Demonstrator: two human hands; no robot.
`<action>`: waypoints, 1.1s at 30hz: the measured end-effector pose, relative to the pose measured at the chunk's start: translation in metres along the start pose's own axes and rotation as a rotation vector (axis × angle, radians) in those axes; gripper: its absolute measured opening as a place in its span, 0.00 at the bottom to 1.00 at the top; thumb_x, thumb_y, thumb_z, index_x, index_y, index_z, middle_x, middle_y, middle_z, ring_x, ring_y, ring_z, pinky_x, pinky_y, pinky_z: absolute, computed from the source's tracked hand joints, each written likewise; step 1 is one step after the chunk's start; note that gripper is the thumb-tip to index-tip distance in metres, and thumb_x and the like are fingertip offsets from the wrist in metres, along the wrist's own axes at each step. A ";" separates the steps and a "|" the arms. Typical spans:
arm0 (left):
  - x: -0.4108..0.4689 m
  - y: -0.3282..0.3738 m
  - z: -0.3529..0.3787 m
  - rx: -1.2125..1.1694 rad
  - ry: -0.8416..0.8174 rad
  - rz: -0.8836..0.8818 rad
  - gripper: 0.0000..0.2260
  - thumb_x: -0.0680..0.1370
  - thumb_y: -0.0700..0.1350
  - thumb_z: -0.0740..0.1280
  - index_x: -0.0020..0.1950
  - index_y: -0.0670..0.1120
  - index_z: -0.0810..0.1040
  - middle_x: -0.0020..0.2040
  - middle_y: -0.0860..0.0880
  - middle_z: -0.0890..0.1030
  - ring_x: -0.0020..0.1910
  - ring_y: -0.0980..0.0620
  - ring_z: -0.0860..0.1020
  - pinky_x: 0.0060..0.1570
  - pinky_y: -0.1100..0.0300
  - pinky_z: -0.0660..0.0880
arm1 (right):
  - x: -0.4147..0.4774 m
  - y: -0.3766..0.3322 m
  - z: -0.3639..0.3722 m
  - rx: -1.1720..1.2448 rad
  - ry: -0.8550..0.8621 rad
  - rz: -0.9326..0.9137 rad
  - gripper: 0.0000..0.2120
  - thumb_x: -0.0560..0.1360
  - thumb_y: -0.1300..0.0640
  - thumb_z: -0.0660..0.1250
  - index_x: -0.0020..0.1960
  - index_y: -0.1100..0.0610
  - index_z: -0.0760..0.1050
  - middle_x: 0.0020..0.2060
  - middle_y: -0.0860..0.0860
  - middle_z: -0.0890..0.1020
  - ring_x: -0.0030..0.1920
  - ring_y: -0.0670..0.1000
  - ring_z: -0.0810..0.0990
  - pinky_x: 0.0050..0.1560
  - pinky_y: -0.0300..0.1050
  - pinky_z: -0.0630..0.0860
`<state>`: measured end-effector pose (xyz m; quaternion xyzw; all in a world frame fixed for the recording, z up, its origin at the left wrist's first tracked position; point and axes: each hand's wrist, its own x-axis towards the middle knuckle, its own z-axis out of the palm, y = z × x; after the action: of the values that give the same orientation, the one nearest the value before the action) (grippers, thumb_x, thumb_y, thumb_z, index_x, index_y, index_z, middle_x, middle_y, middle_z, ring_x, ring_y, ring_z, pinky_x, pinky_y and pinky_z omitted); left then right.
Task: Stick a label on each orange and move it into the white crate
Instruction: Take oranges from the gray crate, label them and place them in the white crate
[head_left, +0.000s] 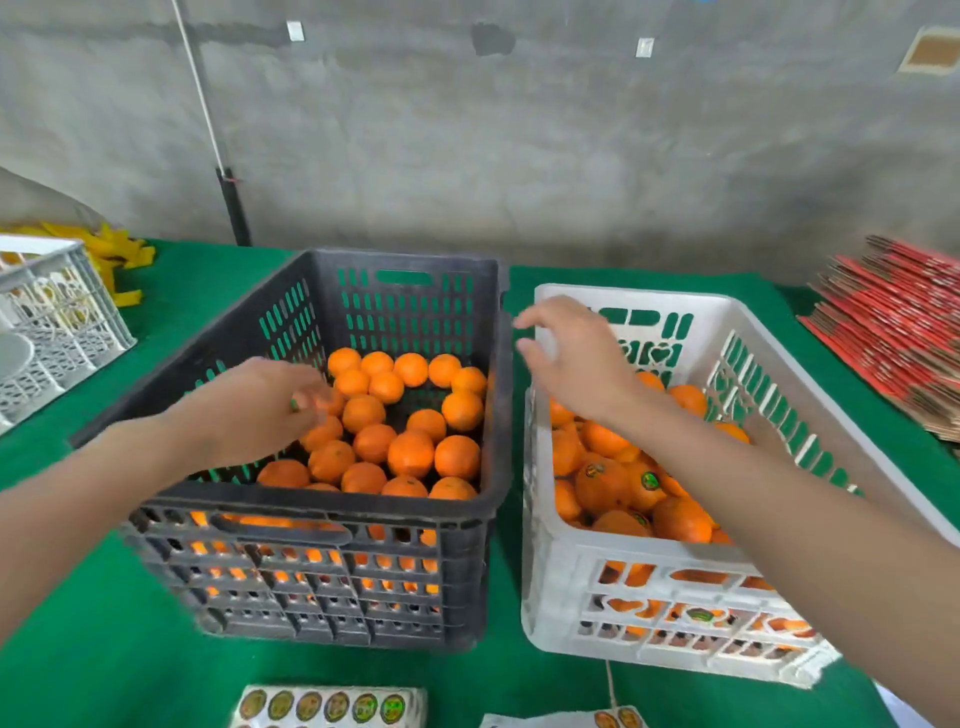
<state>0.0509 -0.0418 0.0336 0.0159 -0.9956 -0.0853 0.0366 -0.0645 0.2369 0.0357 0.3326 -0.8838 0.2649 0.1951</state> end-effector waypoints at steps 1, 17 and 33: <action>0.002 -0.017 0.002 0.055 -0.032 -0.026 0.06 0.77 0.47 0.67 0.53 0.51 0.79 0.46 0.54 0.80 0.39 0.57 0.73 0.43 0.61 0.70 | 0.013 -0.014 0.009 -0.007 -0.069 -0.034 0.11 0.75 0.60 0.65 0.56 0.61 0.77 0.55 0.57 0.78 0.58 0.56 0.74 0.60 0.46 0.68; 0.157 -0.081 0.071 0.483 -0.476 0.230 0.14 0.78 0.40 0.61 0.64 0.45 0.70 0.61 0.45 0.73 0.58 0.45 0.75 0.54 0.55 0.75 | 0.123 -0.012 0.239 -0.455 -1.115 0.319 0.04 0.73 0.60 0.66 0.47 0.59 0.74 0.46 0.55 0.76 0.49 0.57 0.75 0.41 0.50 0.75; 0.227 -0.100 0.157 0.717 -0.918 0.157 0.62 0.66 0.46 0.79 0.67 0.66 0.23 0.74 0.45 0.27 0.76 0.39 0.48 0.65 0.43 0.70 | 0.152 0.044 0.275 -0.449 -1.253 0.485 0.31 0.75 0.46 0.65 0.74 0.54 0.61 0.70 0.54 0.66 0.67 0.57 0.68 0.38 0.37 0.74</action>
<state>-0.1849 -0.1222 -0.1217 -0.0849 -0.8746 0.2615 -0.3995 -0.2479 0.0265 -0.1158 0.1681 -0.9122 -0.1291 -0.3508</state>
